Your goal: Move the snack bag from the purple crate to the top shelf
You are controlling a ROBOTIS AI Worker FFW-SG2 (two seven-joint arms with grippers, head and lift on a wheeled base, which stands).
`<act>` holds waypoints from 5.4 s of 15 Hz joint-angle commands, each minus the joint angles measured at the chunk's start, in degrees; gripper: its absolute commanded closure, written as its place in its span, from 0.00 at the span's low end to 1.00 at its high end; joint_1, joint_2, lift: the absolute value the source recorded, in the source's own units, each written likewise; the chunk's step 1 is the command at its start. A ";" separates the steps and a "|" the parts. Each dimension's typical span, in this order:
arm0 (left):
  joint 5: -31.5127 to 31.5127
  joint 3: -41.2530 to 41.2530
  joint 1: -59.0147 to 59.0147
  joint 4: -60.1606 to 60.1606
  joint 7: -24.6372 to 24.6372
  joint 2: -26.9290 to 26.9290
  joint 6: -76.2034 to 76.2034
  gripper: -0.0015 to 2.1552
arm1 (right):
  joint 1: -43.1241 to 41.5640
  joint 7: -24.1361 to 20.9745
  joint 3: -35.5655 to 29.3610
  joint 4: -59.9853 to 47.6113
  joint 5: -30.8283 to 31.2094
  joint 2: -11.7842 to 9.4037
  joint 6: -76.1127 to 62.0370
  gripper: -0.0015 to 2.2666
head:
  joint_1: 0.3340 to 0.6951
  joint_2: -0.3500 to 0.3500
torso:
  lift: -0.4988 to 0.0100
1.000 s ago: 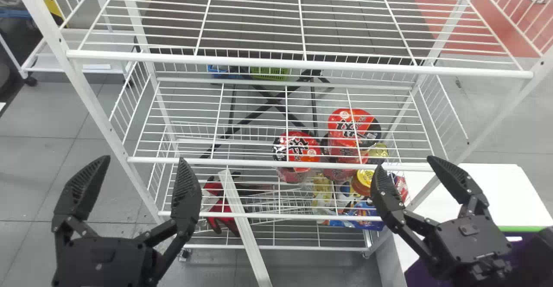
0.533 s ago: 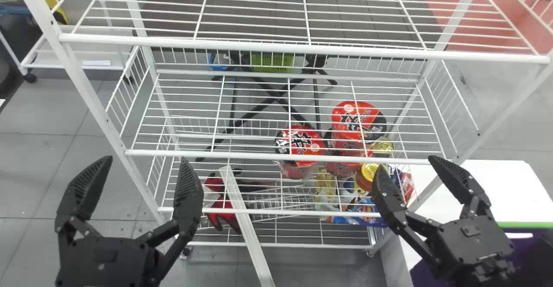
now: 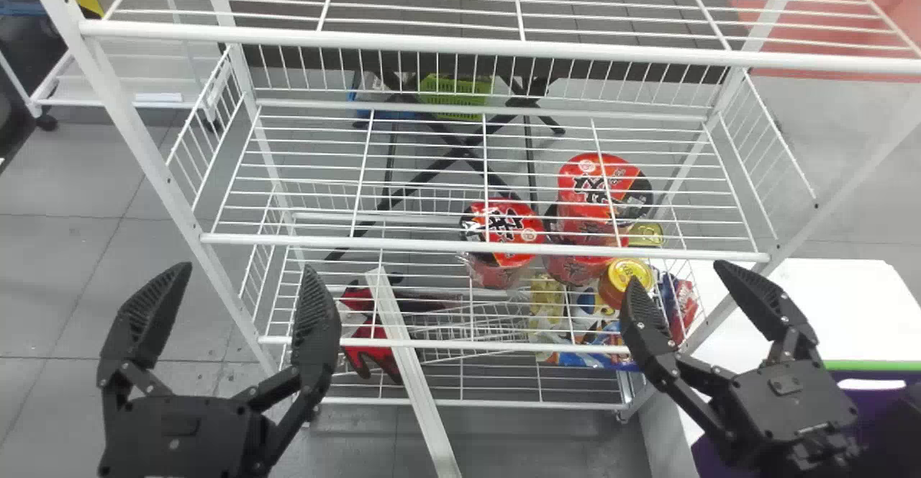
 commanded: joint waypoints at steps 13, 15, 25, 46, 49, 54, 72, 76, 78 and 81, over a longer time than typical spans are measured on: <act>0.00 0.04 -0.29 0.15 0.03 0.00 0.11 0.03 | -0.49 0.00 -0.08 0.43 0.00 -0.09 0.00 0.07 | 1.00 0.42 | 0.21; -0.09 -0.05 -0.11 -0.03 0.03 0.00 -0.06 0.03 | -0.32 0.00 -0.08 0.43 0.00 -0.18 -0.17 0.07 | 1.00 0.42 | 0.19; -0.27 -0.05 0.50 -0.20 0.29 0.00 -0.41 0.03 | 0.30 0.00 -0.08 0.17 0.00 -0.18 -1.40 0.07 | 1.00 0.42 | 0.11; 0.09 -0.05 -0.11 1.47 0.12 0.09 -0.77 0.03 | 3.55 2.81 -16.25 -10.21 -8.96 0.97 16.00 0.07 | 1.00 0.30 | 0.09; 0.61 0.04 -0.55 2.17 0.12 0.35 -0.77 0.03 | 3.46 4.75 -23.37 -10.82 -13.27 3.51 19.69 0.07 | 1.00 0.20 | 0.09; 1.67 0.74 -0.91 2.61 -0.06 0.35 -0.94 0.03 | -0.76 7.38 -33.39 -6.60 -14.06 5.10 27.07 0.07 | 1.00 0.04 | 0.09; 3.51 -0.23 -5.04 5.42 -1.82 2.29 1.17 0.03 | -31.17 55.81 -56.95 29.26 9.58 -16.08 74.18 0.07 | 1.00 0.00 | 0.09; 2.90 -1.37 -4.95 5.60 -1.73 2.29 0.99 0.03 | -33.72 63.19 -51.50 39.54 14.94 -22.41 71.90 0.07 | 1.00 0.00 | 0.09; 2.72 -1.55 -4.86 5.69 -1.73 2.46 0.99 0.03 | -34.07 65.74 -47.63 43.41 19.34 -24.52 71.37 0.06 | 1.00 0.00 | 0.09; 2.02 -1.63 -4.95 5.69 -1.73 2.46 1.17 0.03 | -35.56 69.97 -41.92 47.63 24.87 -26.19 69.08 0.01 | 1.00 0.00 | 0.09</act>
